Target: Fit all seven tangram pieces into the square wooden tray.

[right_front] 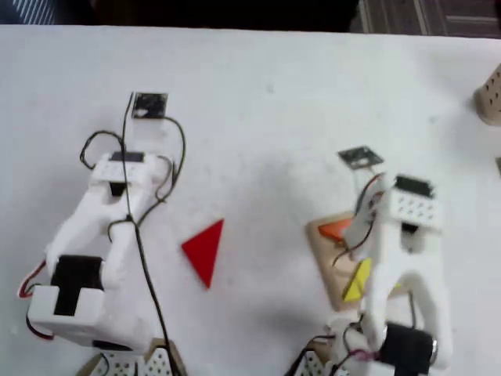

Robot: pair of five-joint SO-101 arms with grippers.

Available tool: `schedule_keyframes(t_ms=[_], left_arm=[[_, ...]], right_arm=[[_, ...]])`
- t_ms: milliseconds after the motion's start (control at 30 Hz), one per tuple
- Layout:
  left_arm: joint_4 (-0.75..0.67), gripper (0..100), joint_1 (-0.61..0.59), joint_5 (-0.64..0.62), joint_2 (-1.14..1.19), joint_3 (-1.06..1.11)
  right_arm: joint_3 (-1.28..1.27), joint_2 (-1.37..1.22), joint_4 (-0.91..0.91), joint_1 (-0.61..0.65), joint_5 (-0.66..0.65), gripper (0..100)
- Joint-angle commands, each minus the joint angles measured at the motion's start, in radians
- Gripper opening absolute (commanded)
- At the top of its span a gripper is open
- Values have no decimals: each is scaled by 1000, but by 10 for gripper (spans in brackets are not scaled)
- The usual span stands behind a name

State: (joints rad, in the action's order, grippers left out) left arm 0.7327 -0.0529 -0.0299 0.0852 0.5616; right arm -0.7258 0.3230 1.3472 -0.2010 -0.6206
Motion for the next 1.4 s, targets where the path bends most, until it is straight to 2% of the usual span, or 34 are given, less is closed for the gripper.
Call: schedule_keyframes(t_ms=[0, 100, 200, 433, 633, 900, 1067, 1367], left_arm=[[-25, 23, -16, 11, -2, -37], [-25, 23, -16, 11, -2, -37], [-25, 23, -16, 11, -2, -35], [-25, 23, -16, 11, -2, -35], [-25, 23, -16, 11, -2, -34], [-25, 23, -16, 11, -2, -34], [-25, 23, -16, 11, -2, -37], [-25, 23, -16, 11, -2, -37]], right_arm=[[-163, 82, -216, 94, 144, 19], [-203, 47, -272, 154, 204, 19], [-192, -1, -314, 162, 219, 19], [-77, -165, -358, 62, 218, 19], [54, -289, -305, 19, 218, 19], [98, -292, -289, 33, 226, 19], [104, -282, -193, 73, 224, 19], [74, -84, -59, 191, 284, 25]])
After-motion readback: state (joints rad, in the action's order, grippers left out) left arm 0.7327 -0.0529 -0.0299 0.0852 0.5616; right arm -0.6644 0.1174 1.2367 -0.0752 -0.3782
